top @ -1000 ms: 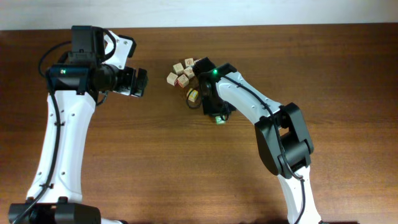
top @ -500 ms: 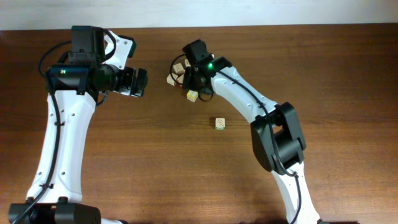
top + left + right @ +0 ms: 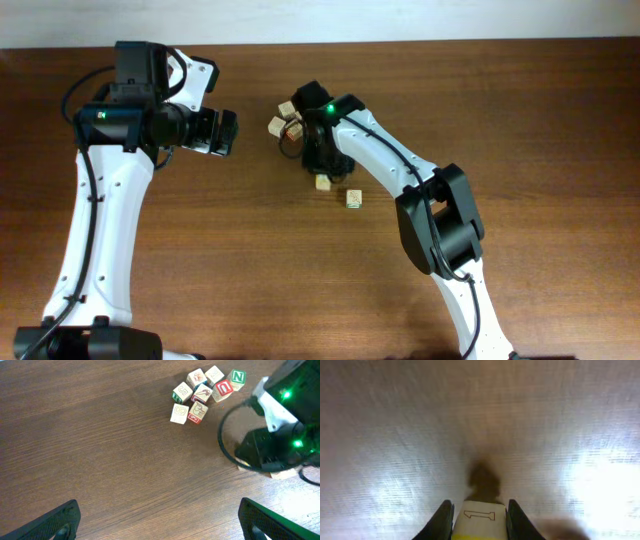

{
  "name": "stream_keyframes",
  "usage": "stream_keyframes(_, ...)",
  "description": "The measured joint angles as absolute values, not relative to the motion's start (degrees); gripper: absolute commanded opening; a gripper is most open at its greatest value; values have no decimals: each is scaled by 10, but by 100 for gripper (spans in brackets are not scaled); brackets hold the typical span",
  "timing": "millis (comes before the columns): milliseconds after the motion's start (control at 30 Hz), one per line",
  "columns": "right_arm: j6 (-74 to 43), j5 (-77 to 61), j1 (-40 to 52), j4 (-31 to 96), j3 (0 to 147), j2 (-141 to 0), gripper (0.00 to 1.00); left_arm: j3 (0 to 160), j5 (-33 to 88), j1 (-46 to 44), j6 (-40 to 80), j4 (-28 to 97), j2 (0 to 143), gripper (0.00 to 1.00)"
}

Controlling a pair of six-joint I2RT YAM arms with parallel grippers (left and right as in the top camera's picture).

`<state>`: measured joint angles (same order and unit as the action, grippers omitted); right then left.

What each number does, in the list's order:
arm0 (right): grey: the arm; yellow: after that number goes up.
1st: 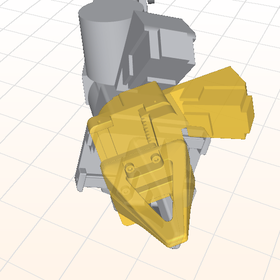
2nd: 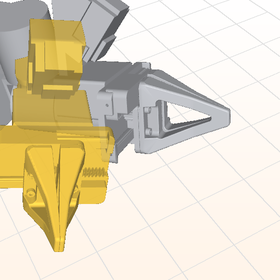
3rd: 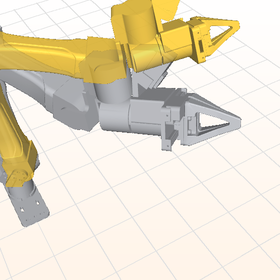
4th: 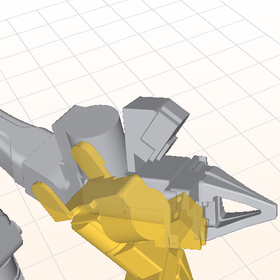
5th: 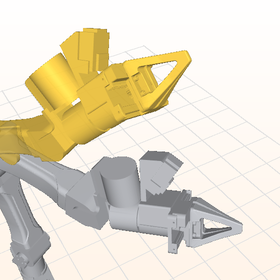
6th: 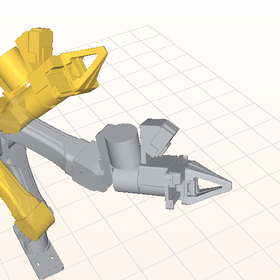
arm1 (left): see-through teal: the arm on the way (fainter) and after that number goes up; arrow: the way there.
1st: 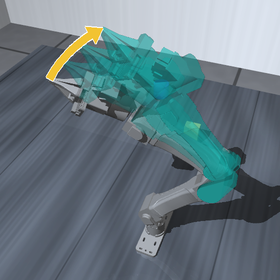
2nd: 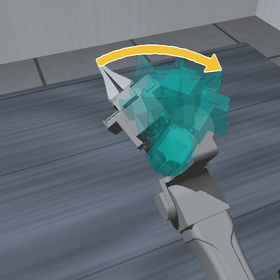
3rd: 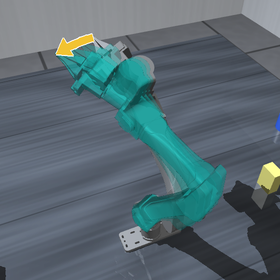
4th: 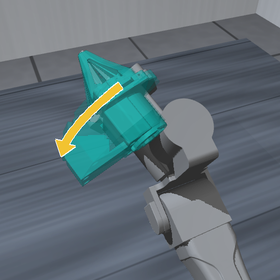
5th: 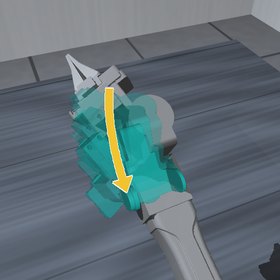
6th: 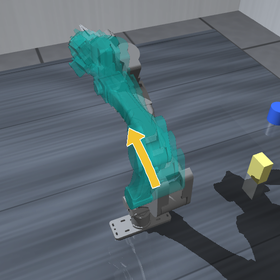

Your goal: Rotate 4 blocks

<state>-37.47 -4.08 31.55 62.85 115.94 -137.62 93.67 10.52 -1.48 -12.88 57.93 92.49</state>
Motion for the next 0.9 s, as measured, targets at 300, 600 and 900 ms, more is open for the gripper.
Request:
stream_keyframes(300,-304,-72,318,715,1214,-1383,62,937,105,-15,-129,579,925,99)
stream_keyframes(600,-255,-3,196,500,1341,-1415,63,937,105,-15,-129,579,925,99)
stream_keyframes(900,-366,0,211,471,1340,-1492,29,937,105,-15,-129,579,925,99)
